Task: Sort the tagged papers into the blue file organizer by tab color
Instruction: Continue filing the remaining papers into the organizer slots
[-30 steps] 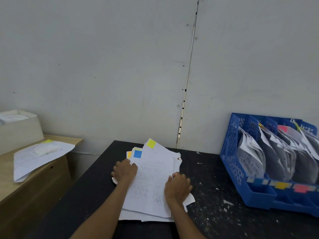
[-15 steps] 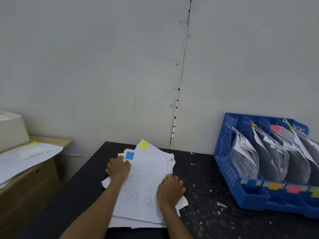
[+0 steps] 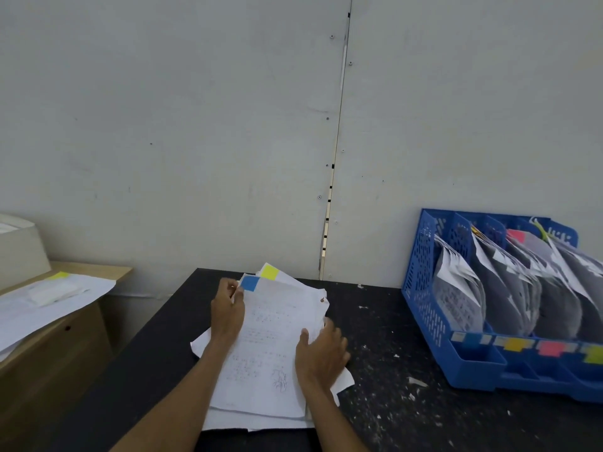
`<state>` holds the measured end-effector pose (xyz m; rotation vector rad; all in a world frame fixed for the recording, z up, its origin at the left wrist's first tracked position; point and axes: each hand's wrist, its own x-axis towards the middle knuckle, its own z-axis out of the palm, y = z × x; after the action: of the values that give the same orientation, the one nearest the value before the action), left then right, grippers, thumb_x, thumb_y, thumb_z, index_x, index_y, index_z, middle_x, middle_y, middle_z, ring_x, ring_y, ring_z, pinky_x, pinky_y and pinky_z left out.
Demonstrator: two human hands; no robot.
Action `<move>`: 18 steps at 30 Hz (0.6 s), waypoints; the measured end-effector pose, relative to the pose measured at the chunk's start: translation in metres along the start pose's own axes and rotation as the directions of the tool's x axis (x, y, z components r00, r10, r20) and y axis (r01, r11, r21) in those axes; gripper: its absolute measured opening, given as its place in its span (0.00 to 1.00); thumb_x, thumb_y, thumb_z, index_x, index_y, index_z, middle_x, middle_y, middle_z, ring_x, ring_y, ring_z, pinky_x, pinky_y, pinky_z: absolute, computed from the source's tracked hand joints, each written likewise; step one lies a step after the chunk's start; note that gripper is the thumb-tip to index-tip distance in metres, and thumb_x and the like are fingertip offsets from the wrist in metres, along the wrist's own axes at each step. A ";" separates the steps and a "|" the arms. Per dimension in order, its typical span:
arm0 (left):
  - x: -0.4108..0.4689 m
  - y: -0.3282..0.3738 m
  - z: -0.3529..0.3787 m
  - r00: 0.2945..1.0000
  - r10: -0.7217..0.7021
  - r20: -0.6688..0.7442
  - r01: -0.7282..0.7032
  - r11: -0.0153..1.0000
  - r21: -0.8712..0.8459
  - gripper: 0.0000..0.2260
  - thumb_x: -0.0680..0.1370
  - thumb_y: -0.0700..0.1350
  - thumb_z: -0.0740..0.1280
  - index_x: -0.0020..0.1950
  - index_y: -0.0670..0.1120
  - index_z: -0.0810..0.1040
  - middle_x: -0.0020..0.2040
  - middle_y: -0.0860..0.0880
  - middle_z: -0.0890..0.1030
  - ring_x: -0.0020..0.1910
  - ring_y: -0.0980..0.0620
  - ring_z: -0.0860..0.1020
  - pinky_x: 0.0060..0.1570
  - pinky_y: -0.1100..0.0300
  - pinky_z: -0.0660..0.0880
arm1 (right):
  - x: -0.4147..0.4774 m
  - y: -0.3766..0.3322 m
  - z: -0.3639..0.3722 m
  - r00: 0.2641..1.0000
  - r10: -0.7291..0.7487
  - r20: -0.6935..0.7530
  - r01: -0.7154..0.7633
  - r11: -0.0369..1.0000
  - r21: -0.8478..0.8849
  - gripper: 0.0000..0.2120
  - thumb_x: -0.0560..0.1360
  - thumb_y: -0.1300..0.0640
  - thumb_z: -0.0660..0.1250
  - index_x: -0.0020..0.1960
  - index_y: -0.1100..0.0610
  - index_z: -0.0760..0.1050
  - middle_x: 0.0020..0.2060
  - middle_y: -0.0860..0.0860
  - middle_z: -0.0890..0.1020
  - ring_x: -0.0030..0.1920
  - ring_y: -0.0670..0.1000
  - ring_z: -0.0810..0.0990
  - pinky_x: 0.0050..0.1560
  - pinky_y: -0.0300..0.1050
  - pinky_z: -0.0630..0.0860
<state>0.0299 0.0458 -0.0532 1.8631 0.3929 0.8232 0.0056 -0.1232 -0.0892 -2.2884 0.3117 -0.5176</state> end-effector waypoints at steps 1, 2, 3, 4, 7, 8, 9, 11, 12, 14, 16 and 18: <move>0.002 0.007 -0.001 1.000 -0.014 -0.003 0.014 0.998 -0.064 0.04 0.80 0.38 0.61 0.45 0.42 0.69 0.36 0.48 0.73 0.35 0.51 0.70 0.36 0.55 0.67 | 0.001 -0.001 0.000 1.000 0.014 0.000 -0.014 0.999 0.029 0.28 0.73 0.44 0.68 0.69 0.54 0.68 0.62 0.51 0.76 0.62 0.54 0.71 0.61 0.52 0.66; 0.003 0.016 -0.001 0.999 -0.030 -0.017 0.027 0.990 -0.137 0.04 0.80 0.38 0.61 0.45 0.41 0.69 0.35 0.48 0.71 0.34 0.52 0.67 0.36 0.56 0.66 | 0.000 -0.003 -0.003 1.000 0.028 0.001 -0.028 0.998 0.059 0.33 0.71 0.41 0.70 0.71 0.54 0.66 0.63 0.51 0.74 0.63 0.54 0.70 0.62 0.52 0.66; 0.003 0.027 -0.002 0.998 -0.049 -0.027 0.042 0.977 -0.209 0.04 0.79 0.37 0.61 0.45 0.41 0.69 0.35 0.49 0.69 0.34 0.52 0.66 0.36 0.57 0.65 | 0.000 -0.004 -0.007 0.999 0.046 0.000 -0.046 0.993 0.110 0.38 0.69 0.39 0.71 0.72 0.54 0.64 0.64 0.51 0.74 0.64 0.53 0.70 0.63 0.52 0.67; 0.004 0.037 -0.002 0.998 -0.062 -0.033 0.051 0.962 -0.268 0.03 0.79 0.36 0.61 0.45 0.41 0.69 0.35 0.49 0.68 0.34 0.52 0.65 0.36 0.58 0.64 | -0.001 -0.006 -0.013 0.998 0.065 0.013 -0.067 0.979 0.192 0.42 0.67 0.37 0.72 0.73 0.54 0.63 0.63 0.50 0.74 0.63 0.53 0.71 0.63 0.52 0.69; 0.008 0.073 0.004 0.997 -0.074 -0.020 0.061 0.920 -0.388 0.01 0.80 0.37 0.60 0.48 0.41 0.69 0.37 0.49 0.69 0.35 0.53 0.66 0.34 0.61 0.64 | 0.007 -0.006 -0.043 0.986 0.022 0.166 -0.115 0.808 0.577 0.39 0.64 0.41 0.77 0.69 0.52 0.67 0.52 0.45 0.78 0.53 0.47 0.78 0.52 0.44 0.78; 0.010 0.084 0.009 0.997 -0.075 -0.012 0.063 0.906 -0.419 0.01 0.80 0.38 0.60 0.49 0.41 0.69 0.39 0.49 0.70 0.37 0.53 0.67 0.34 0.62 0.65 | 0.015 -0.005 -0.055 0.975 -0.038 0.220 -0.121 0.741 0.661 0.32 0.64 0.45 0.79 0.63 0.52 0.72 0.49 0.45 0.80 0.49 0.47 0.80 0.47 0.41 0.80; 0.013 0.092 0.015 0.997 -0.073 -0.002 0.065 0.898 -0.436 0.01 0.80 0.39 0.60 0.50 0.41 0.70 0.40 0.48 0.72 0.39 0.51 0.69 0.36 0.62 0.67 | 0.023 -0.004 -0.067 0.958 -0.104 0.268 -0.121 0.701 0.703 0.25 0.64 0.49 0.79 0.57 0.53 0.76 0.47 0.46 0.82 0.47 0.48 0.82 0.43 0.39 0.80; 0.009 0.112 0.038 0.998 -0.053 0.045 0.068 0.895 -0.440 0.03 0.81 0.41 0.60 0.53 0.42 0.70 0.48 0.46 0.74 0.47 0.48 0.73 0.44 0.58 0.72 | 0.041 0.001 -0.099 0.941 -0.184 0.284 -0.076 0.702 0.708 0.10 0.69 0.55 0.77 0.47 0.54 0.80 0.42 0.50 0.84 0.43 0.51 0.83 0.38 0.37 0.79; 0.003 0.124 0.052 0.996 -0.035 0.076 0.065 0.900 -0.431 0.05 0.81 0.41 0.60 0.56 0.43 0.70 0.51 0.45 0.75 0.51 0.46 0.74 0.49 0.56 0.73 | 0.051 0.003 -0.116 0.957 -0.175 0.231 -0.036 0.719 0.694 0.04 0.71 0.58 0.75 0.45 0.55 0.81 0.39 0.49 0.83 0.41 0.50 0.82 0.35 0.33 0.76; -0.012 0.143 0.084 0.989 0.007 0.147 0.045 0.936 -0.349 0.13 0.80 0.40 0.62 0.65 0.42 0.68 0.57 0.45 0.77 0.57 0.43 0.76 0.56 0.55 0.71 | 0.073 0.009 -0.149 0.994 -0.109 0.029 0.068 0.781 0.621 0.02 0.75 0.60 0.70 0.44 0.57 0.81 0.36 0.48 0.81 0.39 0.50 0.80 0.33 0.31 0.71; -0.036 0.162 0.117 0.967 0.059 0.249 -0.003 0.975 -0.221 0.23 0.80 0.40 0.63 0.74 0.42 0.62 0.66 0.43 0.74 0.65 0.44 0.73 0.60 0.57 0.68 | 0.094 0.021 -0.178 0.980 -0.045 -0.196 0.137 0.862 0.488 0.06 0.78 0.62 0.65 0.49 0.59 0.81 0.39 0.52 0.81 0.44 0.54 0.80 0.39 0.38 0.71; -0.064 0.185 0.147 0.894 0.084 0.440 -0.008 0.985 -0.170 0.21 0.82 0.44 0.59 0.76 0.44 0.62 0.71 0.44 0.71 0.68 0.45 0.70 0.65 0.55 0.66 | 0.113 0.035 -0.203 0.923 0.020 -0.383 0.135 0.917 0.374 0.10 0.77 0.65 0.63 0.55 0.62 0.80 0.47 0.57 0.83 0.50 0.58 0.80 0.46 0.43 0.73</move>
<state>0.0691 -0.1711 0.0532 1.8422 -0.0112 0.4190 0.0118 -0.3158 0.0444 -1.7985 0.2947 -0.9696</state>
